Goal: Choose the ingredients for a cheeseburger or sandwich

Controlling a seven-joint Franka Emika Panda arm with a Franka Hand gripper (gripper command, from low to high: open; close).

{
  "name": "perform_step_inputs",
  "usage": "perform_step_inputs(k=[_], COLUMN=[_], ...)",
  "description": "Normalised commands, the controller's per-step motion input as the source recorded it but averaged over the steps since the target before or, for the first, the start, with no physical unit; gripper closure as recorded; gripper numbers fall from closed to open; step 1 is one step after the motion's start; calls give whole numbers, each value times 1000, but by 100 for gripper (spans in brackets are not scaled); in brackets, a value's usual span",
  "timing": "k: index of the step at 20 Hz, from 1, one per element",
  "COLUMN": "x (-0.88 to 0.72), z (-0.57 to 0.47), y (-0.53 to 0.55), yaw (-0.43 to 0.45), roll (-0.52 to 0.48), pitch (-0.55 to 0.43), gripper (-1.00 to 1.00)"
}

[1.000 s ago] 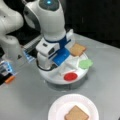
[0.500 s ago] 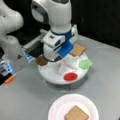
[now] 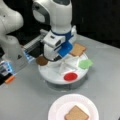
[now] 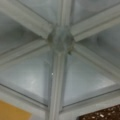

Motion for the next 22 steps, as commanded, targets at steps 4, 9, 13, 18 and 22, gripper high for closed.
perform_step_inputs(k=[4, 9, 13, 18, 22], x=[-124, -52, 3, 21, -2], z=[-256, -212, -162, -119, -95], y=[42, 44, 58, 100, 97], yaw=[94, 83, 67, 42, 33], roll=[-125, -110, -85, -81, -87], pitch=[-152, -153, -130, -108, -96], gripper=[-100, -100, -100, -100, -100])
